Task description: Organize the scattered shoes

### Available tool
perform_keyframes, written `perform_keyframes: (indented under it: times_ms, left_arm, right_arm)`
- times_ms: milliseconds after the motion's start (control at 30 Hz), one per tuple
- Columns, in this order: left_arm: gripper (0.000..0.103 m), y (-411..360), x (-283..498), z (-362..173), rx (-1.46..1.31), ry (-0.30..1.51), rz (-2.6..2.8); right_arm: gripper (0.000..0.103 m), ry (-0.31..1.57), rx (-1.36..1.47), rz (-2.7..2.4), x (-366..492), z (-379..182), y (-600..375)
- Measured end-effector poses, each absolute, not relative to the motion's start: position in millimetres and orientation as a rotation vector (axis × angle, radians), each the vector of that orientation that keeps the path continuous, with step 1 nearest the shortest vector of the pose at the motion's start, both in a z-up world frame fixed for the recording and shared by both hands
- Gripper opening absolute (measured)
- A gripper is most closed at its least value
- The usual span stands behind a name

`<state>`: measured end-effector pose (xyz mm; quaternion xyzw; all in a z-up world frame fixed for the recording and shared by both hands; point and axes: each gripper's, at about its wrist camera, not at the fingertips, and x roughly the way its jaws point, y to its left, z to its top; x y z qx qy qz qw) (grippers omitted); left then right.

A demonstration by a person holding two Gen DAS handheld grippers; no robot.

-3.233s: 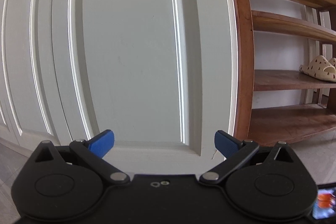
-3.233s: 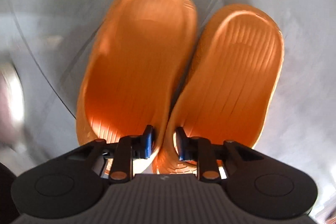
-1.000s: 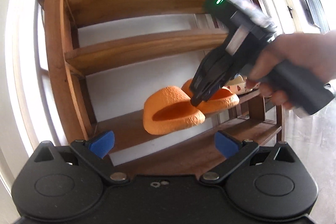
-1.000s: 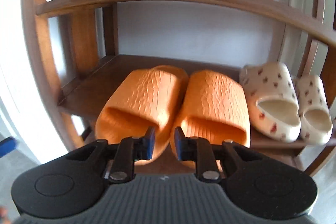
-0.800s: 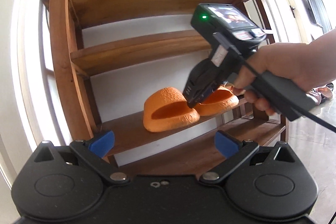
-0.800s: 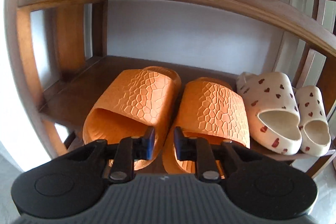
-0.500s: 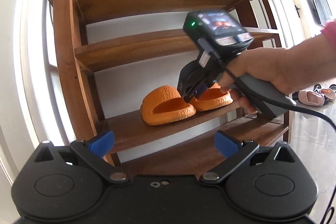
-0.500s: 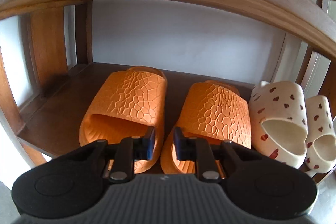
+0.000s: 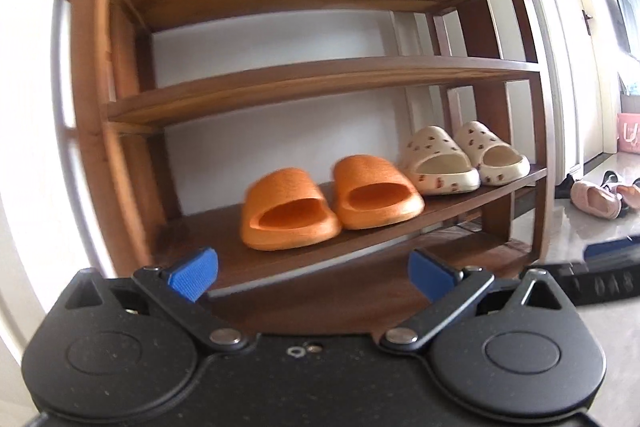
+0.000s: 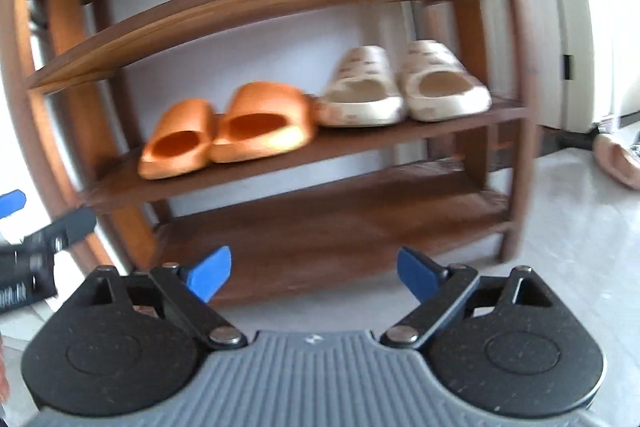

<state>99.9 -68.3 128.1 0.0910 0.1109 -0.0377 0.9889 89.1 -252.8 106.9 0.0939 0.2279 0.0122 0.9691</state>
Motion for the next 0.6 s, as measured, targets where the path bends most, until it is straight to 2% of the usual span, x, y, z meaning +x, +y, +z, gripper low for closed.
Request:
perform_keyframes:
  times_ms: [133, 367, 600]
  left_arm:
    - [0.103, -103.9, 109.4, 133.9, 0.144, 0.243, -0.073]
    - [0.103, -162.4, 112.2, 139.0, 0.129, 0.260, -0.057]
    - [0.103, -186.4, 115.6, 134.3, 0.128, 0.299, 0.000]
  right_arm:
    - [0.097, 0.412, 0.148, -0.025, 77.4, 118.0, -265.0]
    - [0.097, 0.359, 0.121, -0.076, 66.0, 131.4, -312.7]
    - [0.098, 0.366, 0.120, -0.074, 78.5, 126.6, -343.8]
